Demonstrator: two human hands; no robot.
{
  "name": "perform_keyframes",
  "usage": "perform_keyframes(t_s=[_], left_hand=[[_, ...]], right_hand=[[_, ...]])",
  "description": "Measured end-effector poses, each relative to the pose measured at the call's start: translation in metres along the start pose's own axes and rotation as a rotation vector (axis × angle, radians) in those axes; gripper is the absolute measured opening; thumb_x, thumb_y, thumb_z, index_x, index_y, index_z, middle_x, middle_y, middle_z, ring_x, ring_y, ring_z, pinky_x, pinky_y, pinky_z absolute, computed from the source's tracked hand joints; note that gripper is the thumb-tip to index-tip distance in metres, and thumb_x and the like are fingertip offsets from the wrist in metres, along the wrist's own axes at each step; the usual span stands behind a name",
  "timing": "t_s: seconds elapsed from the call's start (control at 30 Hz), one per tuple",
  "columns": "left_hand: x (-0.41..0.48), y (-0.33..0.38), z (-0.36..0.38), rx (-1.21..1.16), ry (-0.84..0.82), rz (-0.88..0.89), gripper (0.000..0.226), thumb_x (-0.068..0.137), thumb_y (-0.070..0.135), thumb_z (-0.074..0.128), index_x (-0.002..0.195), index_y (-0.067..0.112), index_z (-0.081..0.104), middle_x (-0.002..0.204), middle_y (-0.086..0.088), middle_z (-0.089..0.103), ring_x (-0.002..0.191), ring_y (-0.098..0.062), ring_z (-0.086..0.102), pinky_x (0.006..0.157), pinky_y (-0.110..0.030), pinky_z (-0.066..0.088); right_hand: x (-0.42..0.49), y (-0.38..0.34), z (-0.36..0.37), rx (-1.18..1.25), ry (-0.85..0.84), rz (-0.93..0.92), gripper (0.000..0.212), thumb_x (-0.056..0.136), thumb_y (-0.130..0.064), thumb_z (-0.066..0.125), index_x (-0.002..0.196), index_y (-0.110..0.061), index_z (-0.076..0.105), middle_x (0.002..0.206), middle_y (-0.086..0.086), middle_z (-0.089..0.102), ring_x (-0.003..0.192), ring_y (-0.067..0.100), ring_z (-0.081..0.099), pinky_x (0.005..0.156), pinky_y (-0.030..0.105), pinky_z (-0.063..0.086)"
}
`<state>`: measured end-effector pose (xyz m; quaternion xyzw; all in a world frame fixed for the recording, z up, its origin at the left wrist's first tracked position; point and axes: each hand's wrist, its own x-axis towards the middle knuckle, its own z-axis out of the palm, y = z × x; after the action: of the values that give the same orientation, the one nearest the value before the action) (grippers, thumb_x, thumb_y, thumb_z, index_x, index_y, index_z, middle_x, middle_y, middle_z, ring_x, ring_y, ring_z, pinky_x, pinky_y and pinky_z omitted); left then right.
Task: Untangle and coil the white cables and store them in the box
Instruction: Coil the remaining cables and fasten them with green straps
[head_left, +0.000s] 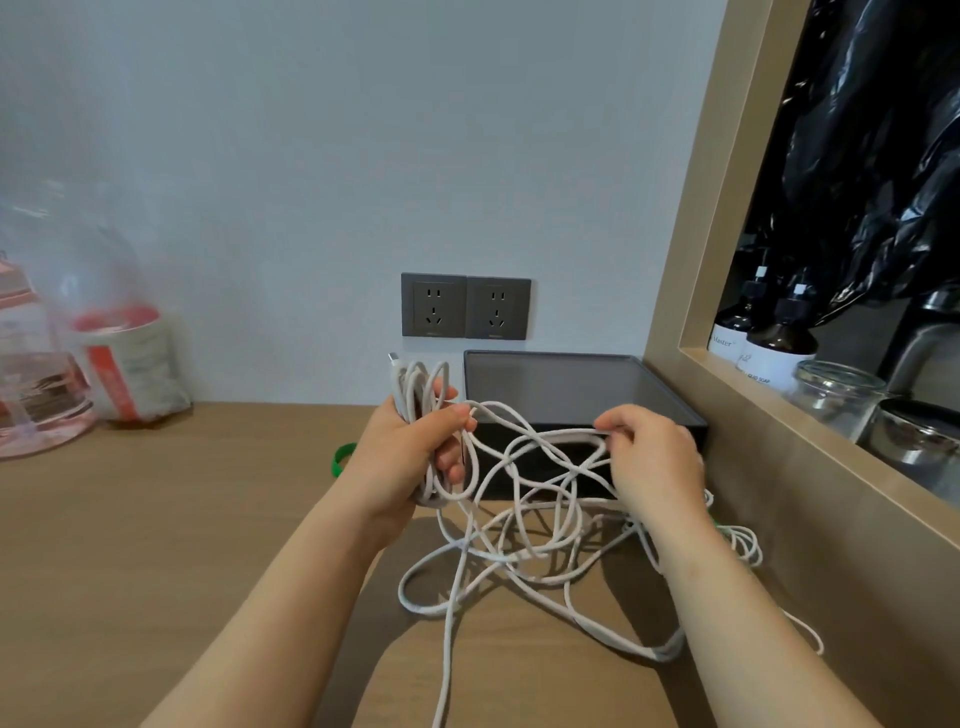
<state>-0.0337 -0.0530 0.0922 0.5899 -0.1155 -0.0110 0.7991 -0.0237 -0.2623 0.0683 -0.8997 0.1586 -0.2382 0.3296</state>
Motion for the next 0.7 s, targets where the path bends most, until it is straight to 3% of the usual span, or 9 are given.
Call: perform_keyframes(t_s=[0.1, 0.17, 0.23, 0.3, 0.37, 0.47, 0.6, 0.7], left_hand=[[0.002, 0.001, -0.005, -0.068, 0.035, 0.004, 0.01, 0.091, 0.001, 0.054, 0.091, 0.011, 0.052, 0.066, -0.007, 0.056, 0.041, -0.01, 0.041, 0.04, -0.022, 0.042], [0.002, -0.002, -0.003, -0.039, 0.021, 0.0, 0.007, 0.092, 0.002, 0.054, 0.088, 0.009, 0.054, 0.065, -0.009, 0.054, 0.04, -0.011, 0.041, 0.04, -0.022, 0.042], [0.003, -0.006, 0.001, 0.01, -0.015, 0.0, 0.006, 0.092, 0.003, 0.054, 0.087, 0.006, 0.054, 0.061, -0.008, 0.053, 0.041, -0.011, 0.041, 0.04, -0.022, 0.041], [0.005, -0.008, 0.005, 0.043, -0.048, 0.01, 0.003, 0.092, 0.002, 0.055, 0.091, 0.004, 0.052, 0.062, -0.005, 0.057, 0.042, -0.011, 0.041, 0.041, -0.023, 0.042], [0.007, -0.006, 0.007, 0.091, -0.071, 0.027, 0.005, 0.091, 0.002, 0.056, 0.093, 0.004, 0.052, 0.067, -0.007, 0.059, 0.043, -0.011, 0.043, 0.043, -0.025, 0.043], [0.01, 0.0, 0.007, 0.15, -0.068, 0.043, 0.007, 0.091, 0.006, 0.057, 0.096, 0.005, 0.052, 0.062, -0.008, 0.055, 0.043, -0.013, 0.044, 0.046, -0.026, 0.043], [0.012, 0.01, 0.009, 0.05, -0.047, 0.072, 0.01, 0.091, 0.001, 0.055, 0.095, 0.01, 0.052, 0.067, -0.007, 0.06, 0.042, -0.012, 0.042, 0.043, -0.024, 0.042], [0.012, 0.016, 0.014, -0.059, -0.015, 0.079, 0.014, 0.091, -0.002, 0.054, 0.094, 0.012, 0.051, 0.064, -0.004, 0.062, 0.042, -0.01, 0.04, 0.042, -0.021, 0.042]], right_hand=[[0.0, 0.013, -0.007, -0.222, 0.042, 0.08, 0.034, 0.096, -0.018, 0.036, 0.108, -0.036, 0.061, 0.118, 0.008, 0.058, 0.109, 0.031, 0.043, 0.075, 0.034, 0.029], [-0.006, 0.006, -0.009, -0.361, 0.035, -0.019, 0.034, 0.095, -0.013, 0.041, 0.111, -0.034, 0.062, 0.123, 0.003, 0.057, 0.113, 0.028, 0.039, 0.082, 0.036, 0.03], [-0.015, -0.012, -0.007, -0.244, 0.055, -0.215, 0.031, 0.094, -0.011, 0.044, 0.113, -0.027, 0.063, 0.125, -0.005, 0.056, 0.118, 0.021, 0.037, 0.093, 0.033, 0.029], [-0.027, -0.034, -0.006, 0.086, 0.008, -0.349, 0.032, 0.093, -0.006, 0.044, 0.112, -0.021, 0.064, 0.117, -0.007, 0.058, 0.115, 0.012, 0.043, 0.095, 0.024, 0.032], [-0.035, -0.051, -0.007, 0.311, -0.145, -0.378, 0.032, 0.092, -0.004, 0.043, 0.111, -0.021, 0.063, 0.105, -0.012, 0.058, 0.104, 0.004, 0.051, 0.084, 0.009, 0.037], [-0.033, -0.056, -0.003, 0.268, -0.348, -0.376, 0.026, 0.093, -0.011, 0.049, 0.113, -0.024, 0.059, 0.1, -0.013, 0.059, 0.094, 0.001, 0.054, 0.069, 0.003, 0.039], [-0.029, -0.045, 0.0, 0.115, -0.382, -0.308, 0.017, 0.093, -0.019, 0.056, 0.108, -0.026, 0.06, 0.092, -0.011, 0.061, 0.078, -0.002, 0.055, 0.054, 0.005, 0.04], [-0.029, -0.04, -0.004, 0.061, -0.365, -0.3, 0.016, 0.093, -0.019, 0.056, 0.106, -0.026, 0.063, 0.093, -0.01, 0.062, 0.079, 0.0, 0.056, 0.058, 0.006, 0.039]])
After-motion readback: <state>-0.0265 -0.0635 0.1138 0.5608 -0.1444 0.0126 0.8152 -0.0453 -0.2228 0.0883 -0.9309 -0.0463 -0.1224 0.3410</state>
